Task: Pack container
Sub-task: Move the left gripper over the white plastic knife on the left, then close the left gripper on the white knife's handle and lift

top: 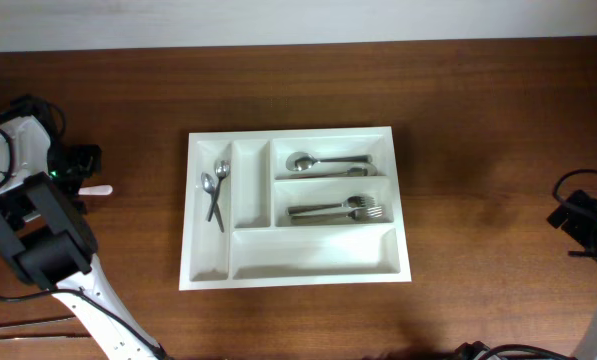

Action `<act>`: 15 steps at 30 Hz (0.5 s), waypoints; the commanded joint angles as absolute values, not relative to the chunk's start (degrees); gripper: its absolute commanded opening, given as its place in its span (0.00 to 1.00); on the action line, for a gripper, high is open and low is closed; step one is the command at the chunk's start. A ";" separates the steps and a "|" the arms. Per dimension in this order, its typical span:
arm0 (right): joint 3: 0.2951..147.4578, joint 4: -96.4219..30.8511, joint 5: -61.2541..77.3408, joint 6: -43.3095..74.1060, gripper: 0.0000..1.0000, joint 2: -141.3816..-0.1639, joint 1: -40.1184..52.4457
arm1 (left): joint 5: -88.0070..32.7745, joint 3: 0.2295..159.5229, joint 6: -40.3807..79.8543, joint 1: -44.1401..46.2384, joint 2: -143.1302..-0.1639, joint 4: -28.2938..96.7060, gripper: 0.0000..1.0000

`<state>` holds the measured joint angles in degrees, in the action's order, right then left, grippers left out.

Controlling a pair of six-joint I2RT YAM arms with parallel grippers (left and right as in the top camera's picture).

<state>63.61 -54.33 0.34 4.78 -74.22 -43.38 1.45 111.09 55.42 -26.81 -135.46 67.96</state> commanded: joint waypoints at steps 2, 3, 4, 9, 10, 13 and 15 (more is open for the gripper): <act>63.64 -54.15 0.67 5.37 0.99 -74.37 -43.68 | 1.02 107.94 54.30 -27.24 -135.24 66.46 0.99; 63.64 -54.15 0.67 5.34 0.99 -74.37 -43.68 | 1.02 107.68 54.30 -27.24 -135.24 66.39 0.99; 63.64 -54.15 0.67 5.34 0.99 -74.37 -43.68 | 1.02 107.50 54.30 -27.24 -135.24 66.24 0.99; 63.64 -54.15 0.67 5.34 0.99 -74.37 -43.68 | 0.58 106.98 54.30 -27.24 -135.24 65.10 0.99; 63.64 -54.15 0.67 5.34 0.99 -74.37 -43.68 | 0.60 106.98 54.33 -27.24 -135.24 65.08 0.99; 63.64 -54.15 0.67 5.34 0.99 -74.37 -43.68 | 0.84 106.96 54.37 -27.33 -135.24 65.06 0.99; 63.64 -54.15 0.67 5.34 0.99 -74.37 -43.68 | 1.28 106.96 54.37 -27.42 -135.24 65.12 0.99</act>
